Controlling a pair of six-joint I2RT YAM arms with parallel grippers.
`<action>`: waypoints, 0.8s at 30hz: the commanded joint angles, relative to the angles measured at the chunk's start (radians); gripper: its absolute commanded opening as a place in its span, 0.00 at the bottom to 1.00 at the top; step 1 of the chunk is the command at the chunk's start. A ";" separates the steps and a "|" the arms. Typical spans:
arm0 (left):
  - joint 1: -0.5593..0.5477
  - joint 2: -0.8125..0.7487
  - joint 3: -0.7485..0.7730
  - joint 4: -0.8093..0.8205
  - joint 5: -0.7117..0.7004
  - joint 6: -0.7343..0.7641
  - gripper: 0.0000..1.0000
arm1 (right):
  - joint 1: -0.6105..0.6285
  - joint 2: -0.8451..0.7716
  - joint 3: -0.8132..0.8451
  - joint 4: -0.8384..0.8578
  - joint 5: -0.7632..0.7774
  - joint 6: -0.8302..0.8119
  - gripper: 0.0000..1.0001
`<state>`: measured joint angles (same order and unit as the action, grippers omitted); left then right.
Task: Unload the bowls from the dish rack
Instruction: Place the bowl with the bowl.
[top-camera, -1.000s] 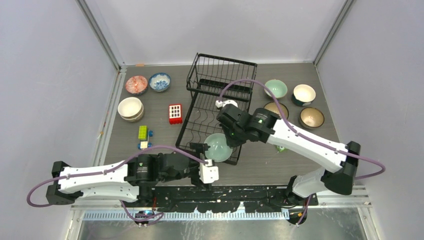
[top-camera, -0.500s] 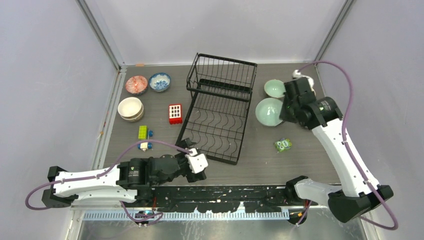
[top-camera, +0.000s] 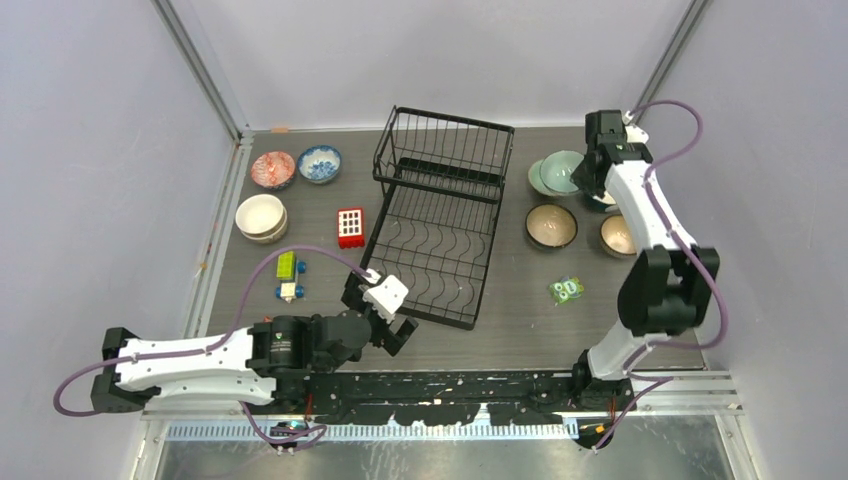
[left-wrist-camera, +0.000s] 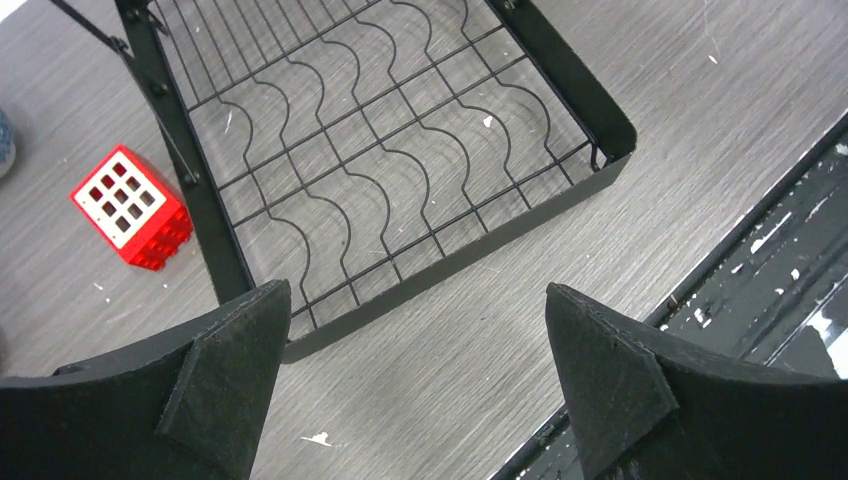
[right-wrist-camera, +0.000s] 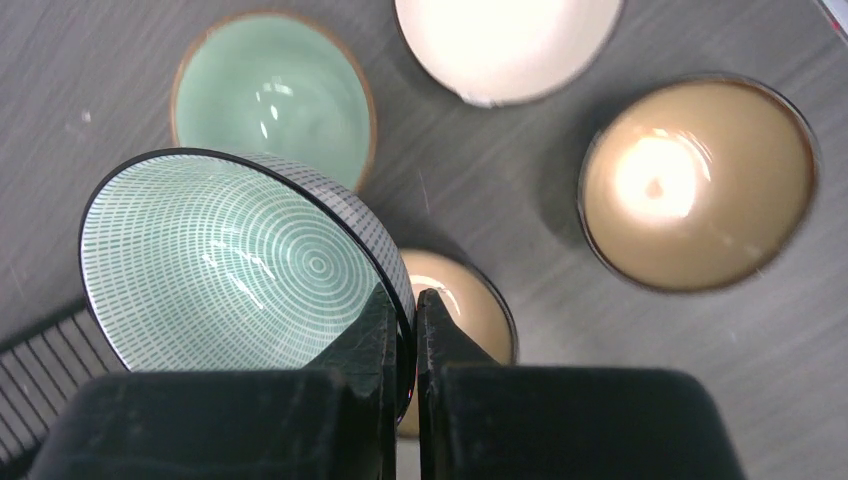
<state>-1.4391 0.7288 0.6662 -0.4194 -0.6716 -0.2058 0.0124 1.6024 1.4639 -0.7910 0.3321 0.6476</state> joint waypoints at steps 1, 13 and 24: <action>-0.004 0.007 -0.006 0.010 -0.090 -0.117 1.00 | -0.052 0.108 0.152 0.144 0.023 0.031 0.01; -0.003 -0.012 -0.040 -0.030 -0.123 -0.198 1.00 | -0.085 0.349 0.295 0.204 -0.034 0.049 0.01; -0.003 0.003 -0.068 -0.014 -0.111 -0.244 1.00 | -0.084 0.388 0.281 0.207 -0.102 0.078 0.01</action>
<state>-1.4391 0.7250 0.6006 -0.4564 -0.7666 -0.4042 -0.0742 2.0079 1.7058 -0.6495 0.2508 0.6914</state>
